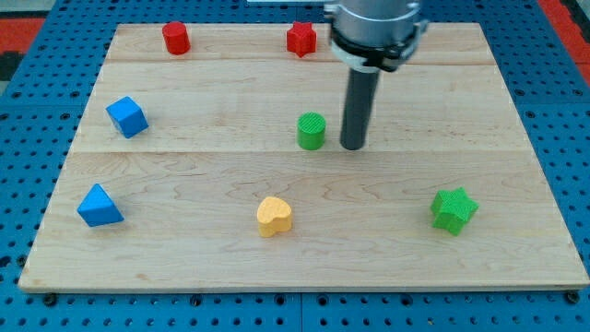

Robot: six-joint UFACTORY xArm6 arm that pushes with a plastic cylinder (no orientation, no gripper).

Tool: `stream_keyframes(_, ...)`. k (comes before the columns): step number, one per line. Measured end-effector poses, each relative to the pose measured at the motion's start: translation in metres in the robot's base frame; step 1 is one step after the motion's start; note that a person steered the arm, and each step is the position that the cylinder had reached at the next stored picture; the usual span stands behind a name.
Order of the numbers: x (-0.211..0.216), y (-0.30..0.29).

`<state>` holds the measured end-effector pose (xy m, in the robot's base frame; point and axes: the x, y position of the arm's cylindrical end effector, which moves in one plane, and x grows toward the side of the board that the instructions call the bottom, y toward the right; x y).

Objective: Move the green circle to the center of the board

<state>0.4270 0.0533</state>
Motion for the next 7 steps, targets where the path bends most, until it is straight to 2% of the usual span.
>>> stream_keyframes(1,-0.003,-0.043)
stream_keyframes(2,0.015,-0.051)
stream_keyframes(3,0.02,-0.092)
stream_keyframes(4,0.016,-0.086)
stream_keyframes(5,-0.006,-0.06)
stream_keyframes(6,-0.001,-0.057)
stream_keyframes(7,0.013,-0.108)
